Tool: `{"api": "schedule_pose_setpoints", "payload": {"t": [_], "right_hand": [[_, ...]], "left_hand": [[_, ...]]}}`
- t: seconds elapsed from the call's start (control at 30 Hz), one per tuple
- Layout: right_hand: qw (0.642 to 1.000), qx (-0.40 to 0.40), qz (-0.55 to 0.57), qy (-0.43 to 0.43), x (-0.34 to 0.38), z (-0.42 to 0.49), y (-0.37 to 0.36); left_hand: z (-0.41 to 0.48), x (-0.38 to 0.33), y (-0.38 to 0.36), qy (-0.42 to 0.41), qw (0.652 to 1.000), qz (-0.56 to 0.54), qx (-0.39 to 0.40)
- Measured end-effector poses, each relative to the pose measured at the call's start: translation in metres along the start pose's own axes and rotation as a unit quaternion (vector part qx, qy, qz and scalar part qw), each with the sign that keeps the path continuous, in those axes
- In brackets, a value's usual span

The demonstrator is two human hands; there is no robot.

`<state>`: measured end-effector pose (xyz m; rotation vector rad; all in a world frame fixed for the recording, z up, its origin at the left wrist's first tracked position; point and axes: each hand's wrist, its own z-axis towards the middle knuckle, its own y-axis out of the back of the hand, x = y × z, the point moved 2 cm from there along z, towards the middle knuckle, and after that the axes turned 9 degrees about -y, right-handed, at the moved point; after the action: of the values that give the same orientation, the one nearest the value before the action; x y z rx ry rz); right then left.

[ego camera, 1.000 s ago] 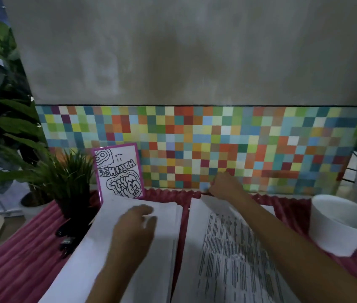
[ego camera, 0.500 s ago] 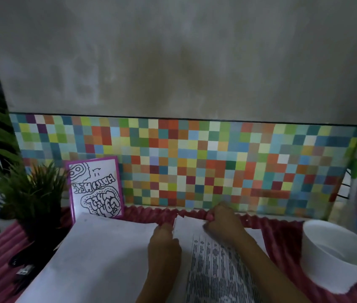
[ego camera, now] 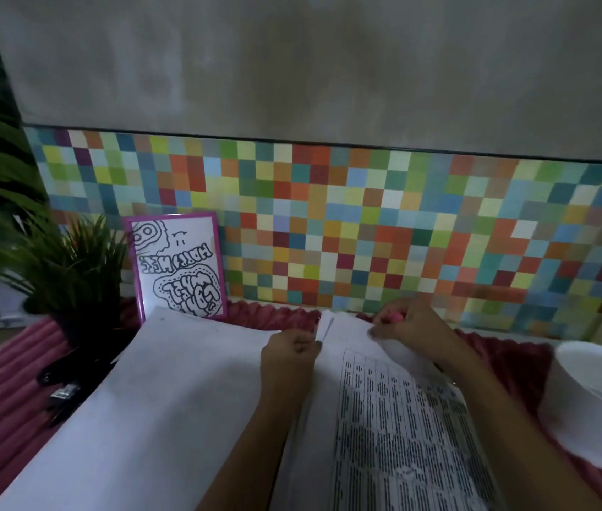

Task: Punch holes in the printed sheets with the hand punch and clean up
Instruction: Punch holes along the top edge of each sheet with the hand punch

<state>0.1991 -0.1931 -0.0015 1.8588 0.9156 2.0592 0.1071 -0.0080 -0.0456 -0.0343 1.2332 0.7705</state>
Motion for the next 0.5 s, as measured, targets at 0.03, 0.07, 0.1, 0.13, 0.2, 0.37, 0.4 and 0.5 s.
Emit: {"api": "schedule_pose_setpoints", "payload": {"t": [0.03, 0.07, 0.1, 0.13, 0.2, 0.37, 0.4, 0.5], "right_hand": [[1.000, 0.001, -0.009, -0.005, -0.002, 0.001, 0.001], [1.000, 0.000, -0.012, -0.006, -0.004, 0.002, 0.000], [1.000, -0.005, -0.016, -0.007, -0.006, 0.004, -0.001], [1.000, -0.010, -0.020, -0.007, -0.007, 0.005, -0.002], [1.000, -0.021, -0.019, -0.013, -0.009, 0.007, -0.007], [0.998, -0.018, -0.002, -0.055, -0.011, 0.003, -0.027], [0.998, -0.029, -0.015, -0.059, -0.011, 0.003, -0.030], [0.995, -0.062, -0.043, -0.067, -0.008, 0.002, -0.034]], "left_hand": [[0.000, 0.000, 0.000, -0.003, 1.000, 0.003, 0.001], [0.000, 0.000, 0.000, -0.005, 1.000, 0.007, 0.000], [0.000, 0.001, -0.001, -0.008, 1.000, 0.011, -0.001], [-0.001, 0.001, -0.002, -0.012, 1.000, 0.014, -0.003], [-0.003, 0.000, -0.003, -0.022, 1.000, 0.017, -0.012], [-0.007, -0.004, -0.007, -0.064, 0.996, 0.049, -0.032], [-0.007, -0.005, -0.007, -0.077, 0.995, 0.061, -0.035], [-0.009, -0.005, -0.008, -0.118, 0.989, 0.084, -0.040]]}}
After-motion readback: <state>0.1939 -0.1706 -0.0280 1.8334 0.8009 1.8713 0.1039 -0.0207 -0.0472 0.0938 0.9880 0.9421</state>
